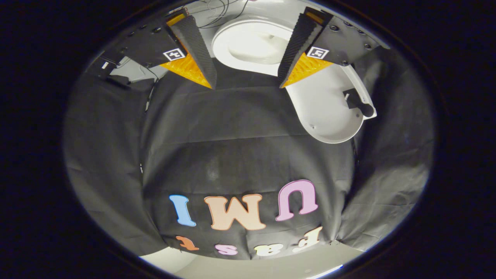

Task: Open the toilet lid.

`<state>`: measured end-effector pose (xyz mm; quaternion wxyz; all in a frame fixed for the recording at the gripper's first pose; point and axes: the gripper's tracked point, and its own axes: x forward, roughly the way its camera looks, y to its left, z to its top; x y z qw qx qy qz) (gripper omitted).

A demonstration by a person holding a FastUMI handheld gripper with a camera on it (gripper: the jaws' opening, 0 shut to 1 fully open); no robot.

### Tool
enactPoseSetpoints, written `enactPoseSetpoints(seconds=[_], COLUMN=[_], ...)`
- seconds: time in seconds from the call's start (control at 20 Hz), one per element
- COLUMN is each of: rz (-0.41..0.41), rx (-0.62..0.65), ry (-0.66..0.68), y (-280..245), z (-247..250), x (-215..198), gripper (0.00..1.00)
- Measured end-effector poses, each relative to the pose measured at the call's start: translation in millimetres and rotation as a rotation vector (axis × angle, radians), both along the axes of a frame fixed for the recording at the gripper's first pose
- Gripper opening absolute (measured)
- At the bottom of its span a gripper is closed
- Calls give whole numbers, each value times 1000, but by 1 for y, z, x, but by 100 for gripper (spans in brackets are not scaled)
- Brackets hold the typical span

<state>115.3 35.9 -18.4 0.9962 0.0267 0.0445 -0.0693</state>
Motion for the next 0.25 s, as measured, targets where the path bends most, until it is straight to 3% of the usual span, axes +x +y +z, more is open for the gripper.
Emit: enactPoseSetpoints(seconds=[0.25], rz=[-4], rx=[-12], ry=[22], y=[-4], z=[-2], x=[-4], gripper=[98])
